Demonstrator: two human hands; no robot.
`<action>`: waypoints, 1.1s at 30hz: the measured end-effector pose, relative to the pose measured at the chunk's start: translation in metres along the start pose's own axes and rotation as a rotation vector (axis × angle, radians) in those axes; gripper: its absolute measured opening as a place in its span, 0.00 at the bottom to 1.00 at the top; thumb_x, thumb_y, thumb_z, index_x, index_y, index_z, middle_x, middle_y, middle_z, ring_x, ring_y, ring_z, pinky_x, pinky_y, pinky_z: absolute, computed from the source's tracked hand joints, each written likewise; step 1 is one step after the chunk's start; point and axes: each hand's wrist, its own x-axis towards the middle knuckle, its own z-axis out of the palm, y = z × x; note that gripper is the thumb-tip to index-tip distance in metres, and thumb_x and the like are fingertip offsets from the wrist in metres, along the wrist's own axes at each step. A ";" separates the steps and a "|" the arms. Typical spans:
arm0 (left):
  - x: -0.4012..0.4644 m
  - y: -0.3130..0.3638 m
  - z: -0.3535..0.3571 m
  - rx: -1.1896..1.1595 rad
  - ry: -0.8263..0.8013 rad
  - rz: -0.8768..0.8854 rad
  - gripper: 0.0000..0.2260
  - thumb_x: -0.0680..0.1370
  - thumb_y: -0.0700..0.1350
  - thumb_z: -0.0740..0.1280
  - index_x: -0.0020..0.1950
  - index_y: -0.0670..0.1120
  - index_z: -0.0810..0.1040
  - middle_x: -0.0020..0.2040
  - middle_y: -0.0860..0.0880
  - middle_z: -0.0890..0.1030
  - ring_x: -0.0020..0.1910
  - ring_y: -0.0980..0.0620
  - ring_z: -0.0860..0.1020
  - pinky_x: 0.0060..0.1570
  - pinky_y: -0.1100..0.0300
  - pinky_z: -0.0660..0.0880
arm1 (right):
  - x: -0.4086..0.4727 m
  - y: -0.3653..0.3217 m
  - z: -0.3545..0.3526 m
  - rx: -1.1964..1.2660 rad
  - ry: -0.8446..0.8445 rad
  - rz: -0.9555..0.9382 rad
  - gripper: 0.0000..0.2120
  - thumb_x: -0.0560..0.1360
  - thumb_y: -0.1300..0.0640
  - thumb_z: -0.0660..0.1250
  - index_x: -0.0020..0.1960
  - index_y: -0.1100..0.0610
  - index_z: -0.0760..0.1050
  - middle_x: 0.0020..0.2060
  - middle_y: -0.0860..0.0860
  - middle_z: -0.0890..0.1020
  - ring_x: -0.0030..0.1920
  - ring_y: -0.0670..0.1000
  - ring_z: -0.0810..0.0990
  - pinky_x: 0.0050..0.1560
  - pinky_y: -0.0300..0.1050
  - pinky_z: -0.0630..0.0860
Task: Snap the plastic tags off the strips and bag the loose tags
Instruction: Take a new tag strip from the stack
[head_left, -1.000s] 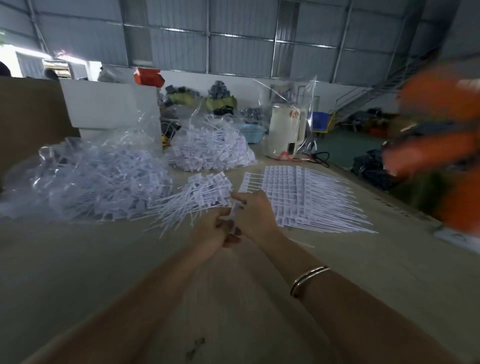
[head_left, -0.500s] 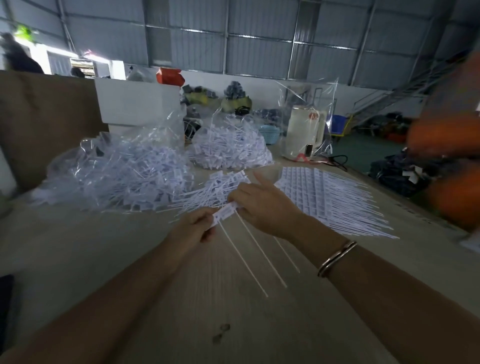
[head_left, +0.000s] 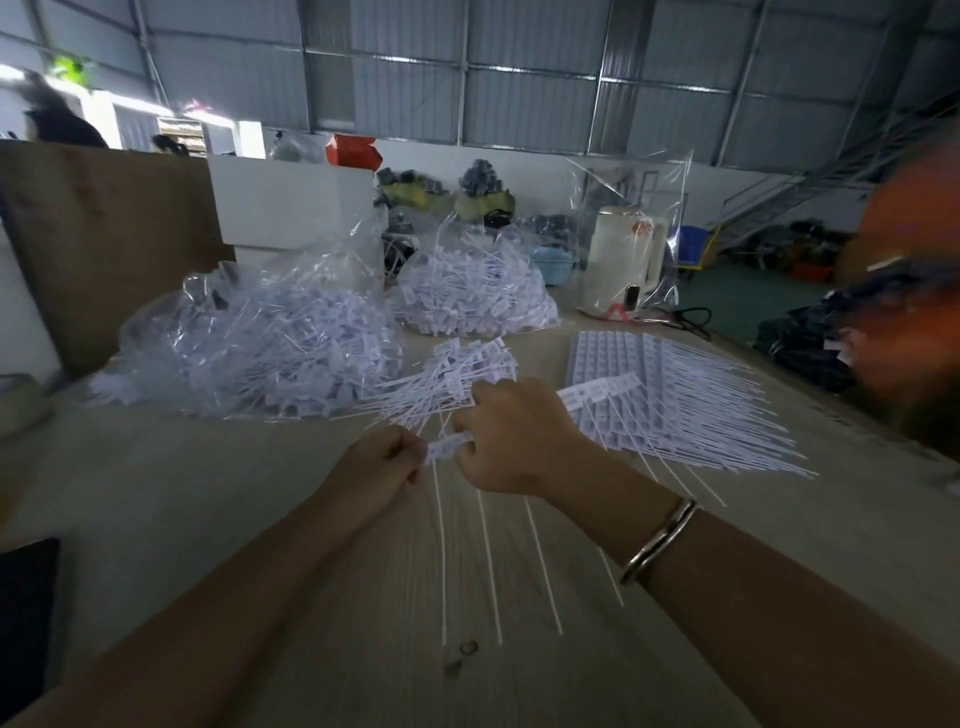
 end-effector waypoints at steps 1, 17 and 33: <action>0.000 0.000 0.000 0.007 -0.001 -0.002 0.14 0.78 0.42 0.63 0.32 0.49 0.74 0.29 0.53 0.76 0.32 0.55 0.72 0.38 0.58 0.66 | -0.001 -0.001 0.004 -0.013 0.013 -0.007 0.16 0.73 0.47 0.57 0.55 0.51 0.77 0.48 0.54 0.77 0.49 0.57 0.76 0.46 0.47 0.63; -0.001 -0.006 -0.006 0.165 -0.054 0.288 0.04 0.75 0.44 0.70 0.41 0.51 0.78 0.36 0.58 0.82 0.36 0.61 0.79 0.35 0.72 0.70 | -0.021 0.014 0.066 0.456 0.022 0.106 0.16 0.79 0.45 0.57 0.57 0.49 0.79 0.51 0.49 0.81 0.50 0.50 0.78 0.52 0.47 0.71; -0.006 0.016 0.011 0.305 -0.060 0.241 0.27 0.68 0.65 0.55 0.44 0.46 0.82 0.45 0.53 0.80 0.52 0.48 0.76 0.59 0.47 0.68 | -0.023 0.004 0.056 0.422 0.248 0.084 0.12 0.73 0.45 0.66 0.49 0.52 0.78 0.46 0.47 0.80 0.48 0.49 0.76 0.46 0.43 0.61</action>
